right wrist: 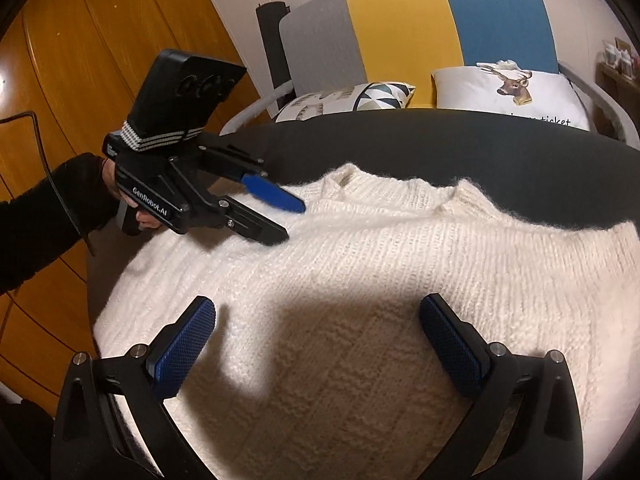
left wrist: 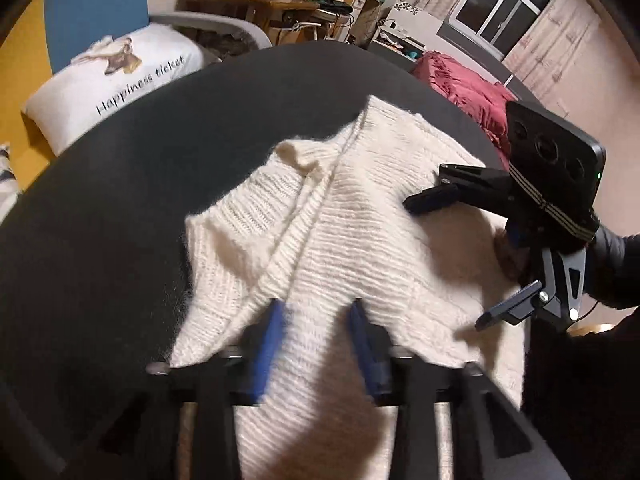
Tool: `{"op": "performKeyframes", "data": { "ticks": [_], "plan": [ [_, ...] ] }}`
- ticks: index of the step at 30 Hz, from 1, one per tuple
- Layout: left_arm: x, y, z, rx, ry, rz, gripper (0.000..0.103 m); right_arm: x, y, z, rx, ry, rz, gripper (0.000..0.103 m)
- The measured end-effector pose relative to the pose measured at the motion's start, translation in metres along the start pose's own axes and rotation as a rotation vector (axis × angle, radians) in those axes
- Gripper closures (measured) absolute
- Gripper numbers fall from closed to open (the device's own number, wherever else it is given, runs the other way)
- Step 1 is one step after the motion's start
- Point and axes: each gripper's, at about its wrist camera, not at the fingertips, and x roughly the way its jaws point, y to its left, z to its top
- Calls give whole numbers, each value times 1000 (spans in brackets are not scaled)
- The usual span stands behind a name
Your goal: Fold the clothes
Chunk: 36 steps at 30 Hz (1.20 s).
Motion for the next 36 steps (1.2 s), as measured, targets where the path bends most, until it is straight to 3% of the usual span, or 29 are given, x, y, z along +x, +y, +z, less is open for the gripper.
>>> {"op": "performKeyframes", "data": {
  "ticks": [3, 8, 10, 15, 19, 20, 23, 26, 28, 34, 36],
  "plan": [
    [-2, -15, -5, -2, -50, 88, 97, 2, 0, 1, -5, 1, -7, 0],
    [-17, -21, -8, -90, -161, 234, 97, 3, 20, 3, -56, 12, -131, 0],
    [-21, -18, -10, -113, -196, 274, 97, 0, 30, 6, -81, 1, -125, 0],
    [3, -9, -14, -141, -170, 325, 97, 11, 47, 22, -171, 24, -114, 0],
    [2, -2, -17, -195, -188, 298, 88, 44, 39, 16, -176, 141, -120, 0],
    [-4, 1, -19, -214, -204, 288, 82, 43, 39, 15, -184, 131, -127, 0],
    [-26, 12, -28, -289, -272, 261, 76, 41, 40, 13, -192, 111, -134, 0],
    [-56, 19, -48, -306, -322, 304, 75, 39, 40, 12, -192, 108, -132, 0],
    [-67, 22, -58, -274, -299, 320, 75, 39, 40, 11, -188, 106, -126, 0],
    [-65, 21, -68, -131, -153, 174, 63, 40, 38, 10, -182, 103, -119, 0],
    [-54, 17, -61, -103, -117, 174, 61, 40, 38, 10, -181, 103, -119, 0]
  ]
}}
